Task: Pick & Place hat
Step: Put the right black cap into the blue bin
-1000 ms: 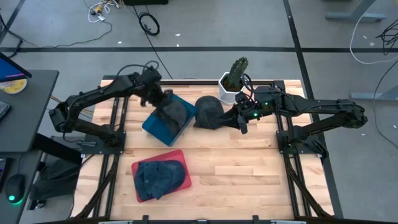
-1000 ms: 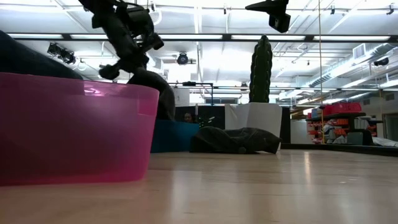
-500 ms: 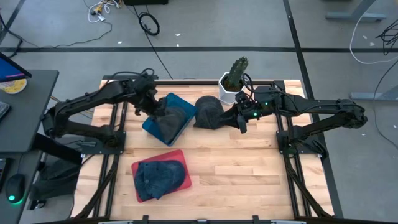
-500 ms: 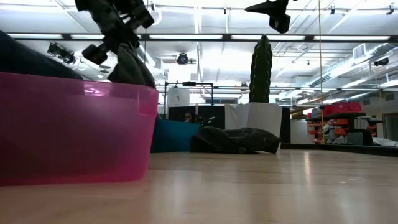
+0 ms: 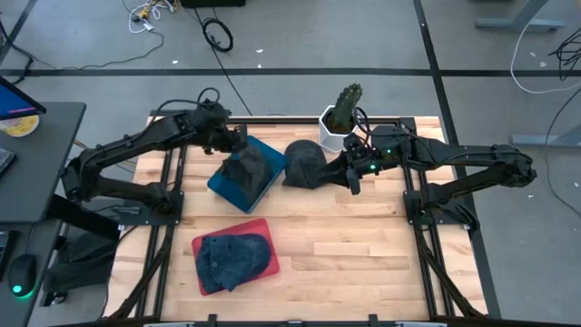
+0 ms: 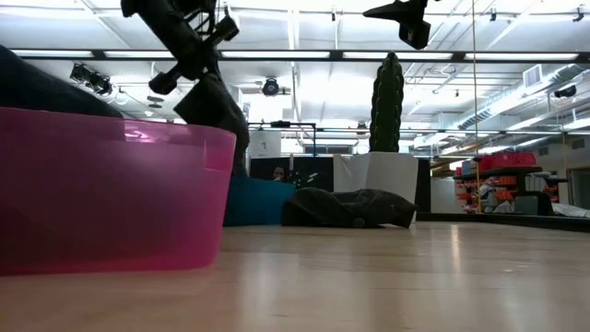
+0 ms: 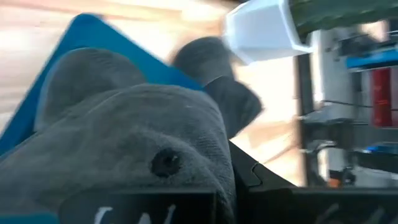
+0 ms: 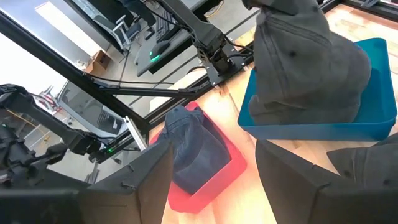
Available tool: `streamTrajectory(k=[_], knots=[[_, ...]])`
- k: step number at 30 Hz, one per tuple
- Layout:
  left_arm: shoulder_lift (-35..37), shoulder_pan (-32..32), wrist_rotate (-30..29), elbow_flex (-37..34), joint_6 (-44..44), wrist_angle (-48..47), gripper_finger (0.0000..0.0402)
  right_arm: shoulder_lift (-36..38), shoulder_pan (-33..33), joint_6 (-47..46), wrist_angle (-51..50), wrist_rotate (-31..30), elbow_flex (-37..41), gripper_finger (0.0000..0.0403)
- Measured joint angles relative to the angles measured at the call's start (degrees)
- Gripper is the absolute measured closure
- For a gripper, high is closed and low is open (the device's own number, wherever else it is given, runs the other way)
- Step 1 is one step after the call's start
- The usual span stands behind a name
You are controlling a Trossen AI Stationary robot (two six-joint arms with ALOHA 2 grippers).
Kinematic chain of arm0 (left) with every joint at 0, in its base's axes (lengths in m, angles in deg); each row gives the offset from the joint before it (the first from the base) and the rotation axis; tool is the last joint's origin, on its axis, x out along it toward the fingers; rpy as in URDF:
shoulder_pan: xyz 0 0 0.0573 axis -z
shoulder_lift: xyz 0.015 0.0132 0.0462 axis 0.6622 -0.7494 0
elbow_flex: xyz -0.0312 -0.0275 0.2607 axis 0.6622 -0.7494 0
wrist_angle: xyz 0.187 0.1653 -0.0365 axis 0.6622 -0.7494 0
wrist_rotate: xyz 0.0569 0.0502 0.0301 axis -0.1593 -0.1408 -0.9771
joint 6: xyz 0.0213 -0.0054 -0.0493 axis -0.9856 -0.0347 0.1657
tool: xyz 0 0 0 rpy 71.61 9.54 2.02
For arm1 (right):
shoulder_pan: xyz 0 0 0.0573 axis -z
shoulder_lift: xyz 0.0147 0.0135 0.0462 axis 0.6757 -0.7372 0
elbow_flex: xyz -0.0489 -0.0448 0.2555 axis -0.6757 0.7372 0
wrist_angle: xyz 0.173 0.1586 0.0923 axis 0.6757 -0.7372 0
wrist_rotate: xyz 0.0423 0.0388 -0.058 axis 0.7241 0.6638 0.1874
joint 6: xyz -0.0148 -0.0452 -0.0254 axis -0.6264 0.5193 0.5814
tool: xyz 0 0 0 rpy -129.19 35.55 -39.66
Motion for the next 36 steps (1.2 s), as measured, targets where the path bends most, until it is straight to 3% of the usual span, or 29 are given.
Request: streamTrajectory(k=[13,24,36], knots=[[-9.11,4.96,0.09,-0.02,-1.51,-12.34,0.0399,0.00,-0.02,0.00,0.02,-0.02,0.00,0.0172],[-4.38,12.34,-5.45,-0.02,6.42,-25.04,0.0399,0.00,-0.02,0.00,0.00,-0.02,0.00,0.0172],[-5.38,15.26,-11.01,0.01,9.23,-25.52,0.0388,0.00,-0.02,0.01,-0.01,-0.02,0.00,0.0172]])
